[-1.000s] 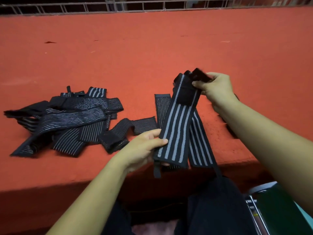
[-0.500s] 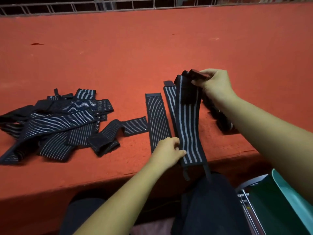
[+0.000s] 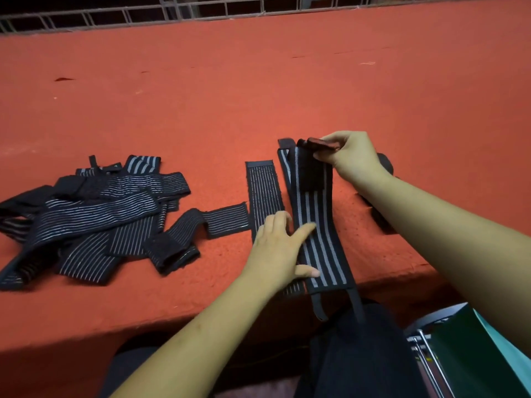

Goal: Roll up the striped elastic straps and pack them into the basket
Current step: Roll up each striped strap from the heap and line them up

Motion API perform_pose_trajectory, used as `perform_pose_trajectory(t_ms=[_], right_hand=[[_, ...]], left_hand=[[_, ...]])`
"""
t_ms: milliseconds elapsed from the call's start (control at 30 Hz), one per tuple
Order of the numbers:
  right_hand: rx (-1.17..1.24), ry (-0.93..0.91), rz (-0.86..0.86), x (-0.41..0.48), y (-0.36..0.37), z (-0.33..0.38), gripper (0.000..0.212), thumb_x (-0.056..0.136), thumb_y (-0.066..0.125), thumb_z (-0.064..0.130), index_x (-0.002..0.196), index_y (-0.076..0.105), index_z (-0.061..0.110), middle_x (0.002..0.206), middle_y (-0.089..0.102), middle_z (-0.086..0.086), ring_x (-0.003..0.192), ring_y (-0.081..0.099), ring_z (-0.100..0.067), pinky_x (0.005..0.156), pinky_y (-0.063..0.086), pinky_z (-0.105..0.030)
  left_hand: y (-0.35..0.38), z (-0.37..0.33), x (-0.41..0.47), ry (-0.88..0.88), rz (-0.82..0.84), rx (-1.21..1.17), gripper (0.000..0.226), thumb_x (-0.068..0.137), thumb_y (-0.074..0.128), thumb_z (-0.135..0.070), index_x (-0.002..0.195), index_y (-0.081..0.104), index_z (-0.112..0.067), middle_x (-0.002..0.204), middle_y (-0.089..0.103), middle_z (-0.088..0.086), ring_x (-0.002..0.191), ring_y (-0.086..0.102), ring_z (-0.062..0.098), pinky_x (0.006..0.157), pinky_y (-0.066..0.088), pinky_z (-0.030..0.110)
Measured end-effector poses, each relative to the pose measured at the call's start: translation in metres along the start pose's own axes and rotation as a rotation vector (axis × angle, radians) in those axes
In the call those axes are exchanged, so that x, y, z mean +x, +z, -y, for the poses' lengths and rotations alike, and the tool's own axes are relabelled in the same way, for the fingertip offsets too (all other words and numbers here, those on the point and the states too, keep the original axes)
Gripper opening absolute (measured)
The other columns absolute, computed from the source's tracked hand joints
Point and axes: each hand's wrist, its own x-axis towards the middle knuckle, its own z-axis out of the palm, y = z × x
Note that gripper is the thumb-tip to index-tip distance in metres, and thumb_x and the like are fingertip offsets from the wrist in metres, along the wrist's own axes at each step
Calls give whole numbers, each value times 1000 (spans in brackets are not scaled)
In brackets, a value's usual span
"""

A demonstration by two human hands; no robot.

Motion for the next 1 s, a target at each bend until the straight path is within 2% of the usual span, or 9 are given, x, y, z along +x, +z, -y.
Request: perform_pose_trajectory(t_ms=[67, 167, 333, 500, 600, 733, 833, 933, 1000], right_hand=[[-30, 8, 8, 6, 4, -5, 17, 80, 77, 1, 94, 76, 11, 86, 72, -2, 77, 63, -10, 70, 49, -23], [-101, 45, 37, 18, 13, -14, 17, 79, 79, 3, 93, 76, 13, 86, 71, -3, 78, 62, -13, 72, 48, -27], [-141, 69, 63, 48, 32, -46, 9, 82, 79, 12, 89, 76, 17, 80, 69, 0, 73, 58, -11, 68, 44, -28], [-104, 147, 41, 97, 52, -72, 17, 85, 66, -1, 76, 70, 14, 69, 64, -6, 58, 58, -15, 58, 48, -31], [-78, 223, 17, 128, 65, -86, 7, 88, 63, -1, 87, 68, 3, 67, 63, -9, 56, 58, -17, 63, 49, -38], [-109, 232, -51, 156, 80, -102, 8, 87, 71, 10, 93, 72, 14, 86, 72, -7, 80, 69, -20, 76, 56, -36], [-217, 259, -24, 164, 90, -110, 18, 88, 73, 18, 105, 71, 12, 105, 73, -10, 100, 68, -25, 92, 54, -38], [-278, 278, -8, 168, 98, -107, 18, 89, 73, 20, 106, 70, 13, 109, 70, -9, 104, 64, -26, 97, 51, -38], [-186, 303, 3, 169, 100, -104, 11, 88, 72, 17, 99, 68, 15, 105, 70, -10, 101, 65, -25, 95, 53, -39]], left_hand=[[0, 13, 11, 93, 121, -9, 91, 76, 66, -71, 153, 30, -38, 158, 15, 9, 148, 11, 27, 123, 15, 44], [4, 26, 23, 142, 232, -88, 89, 75, 61, -77, 152, 30, -46, 162, 12, 5, 150, 7, 23, 124, 11, 45], [21, 38, 20, 133, 58, -150, 68, 83, 33, -83, 142, 44, -51, 151, 30, -4, 142, 23, 19, 119, 23, 45], [27, 39, 20, 158, -32, -142, 53, 90, 42, -72, 136, 52, -47, 147, 32, -4, 138, 25, 17, 117, 25, 39], [26, 42, 21, 205, -66, -156, 50, 91, 48, -67, 134, 55, -44, 154, 25, -4, 144, 18, 14, 119, 16, 36], [31, 44, 22, 240, -61, -147, 48, 93, 46, -65, 134, 54, -42, 164, 18, -4, 152, 9, 12, 123, 7, 36], [33, 45, 24, 251, -69, -120, 48, 94, 44, -65, 133, 55, -40, 162, 28, -3, 150, 20, 14, 122, 13, 38], [34, 44, 23, 252, -81, -109, 47, 94, 45, -65, 131, 57, -40, 159, 32, -2, 146, 28, 14, 120, 17, 38], [35, 44, 23, 253, -87, -99, 47, 94, 44, -65, 131, 57, -40, 159, 34, -2, 145, 28, 14, 120, 18, 38]])
